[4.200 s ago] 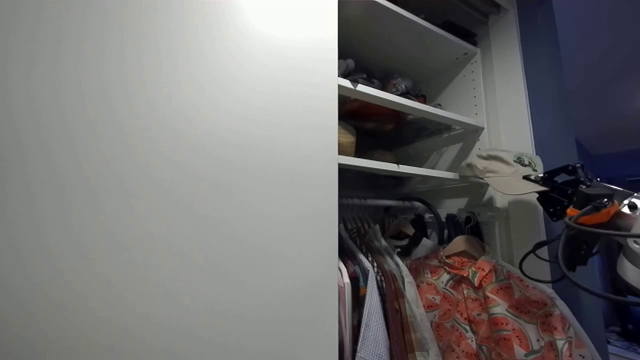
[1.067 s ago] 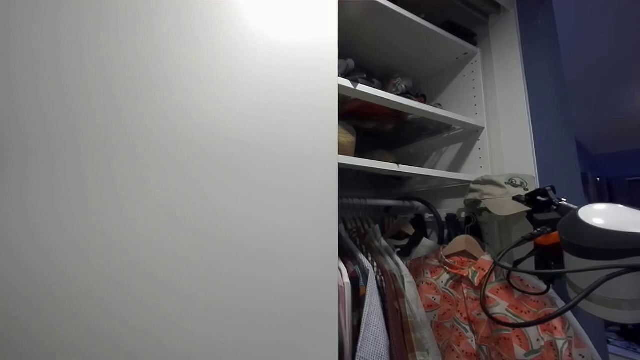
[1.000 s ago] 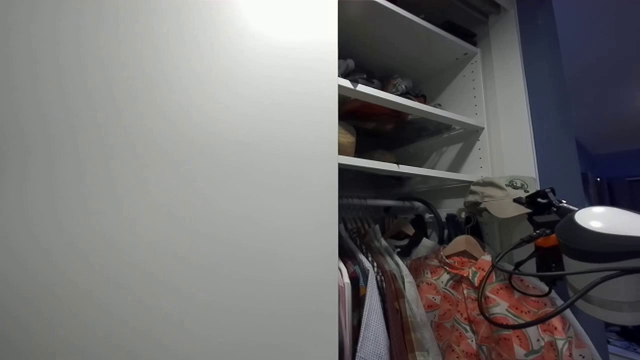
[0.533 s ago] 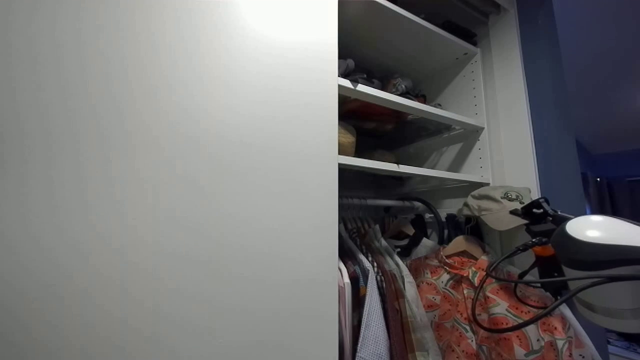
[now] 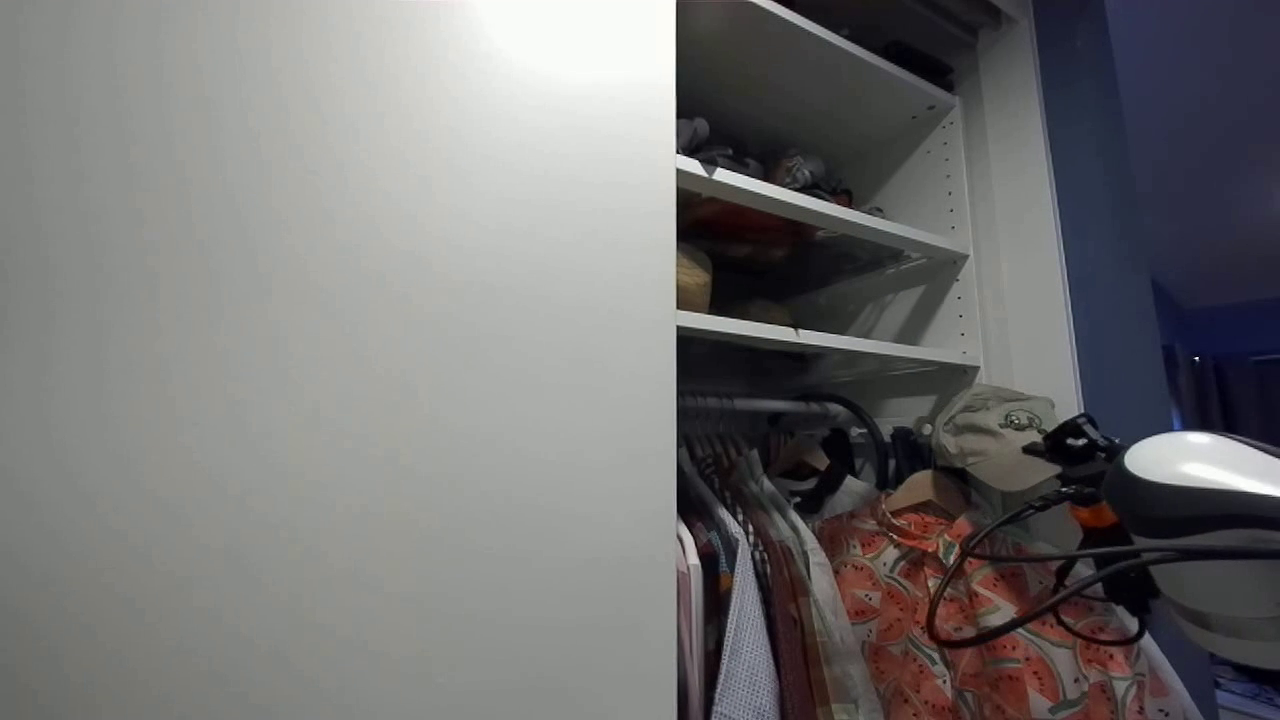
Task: Hang the cap in the shelf
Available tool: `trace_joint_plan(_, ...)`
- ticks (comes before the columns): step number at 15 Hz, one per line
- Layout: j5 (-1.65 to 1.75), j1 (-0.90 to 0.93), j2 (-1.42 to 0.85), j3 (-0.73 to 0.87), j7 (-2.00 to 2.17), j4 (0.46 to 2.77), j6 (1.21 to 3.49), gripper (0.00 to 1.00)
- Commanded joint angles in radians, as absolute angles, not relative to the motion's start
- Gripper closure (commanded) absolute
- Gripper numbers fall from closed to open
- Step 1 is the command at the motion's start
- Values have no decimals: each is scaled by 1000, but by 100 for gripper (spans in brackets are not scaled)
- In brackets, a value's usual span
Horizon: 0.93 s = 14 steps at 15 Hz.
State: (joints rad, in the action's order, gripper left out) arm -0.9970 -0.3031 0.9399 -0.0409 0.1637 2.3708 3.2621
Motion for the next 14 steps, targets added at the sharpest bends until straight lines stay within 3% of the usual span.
trace_joint_plan(1, -1004, -474, 998, -92, 238, 2408, 3108, 53)
trace_joint_plan(5, -954, -601, 1068, -99, 350, 2415, 2836, 26)
trace_joint_plan(9, -765, -522, 1087, -23, 488, 2412, 2717, 1)
trace_joint_plan(14, -654, -477, 1099, 42, 521, 2385, 2594, 0)
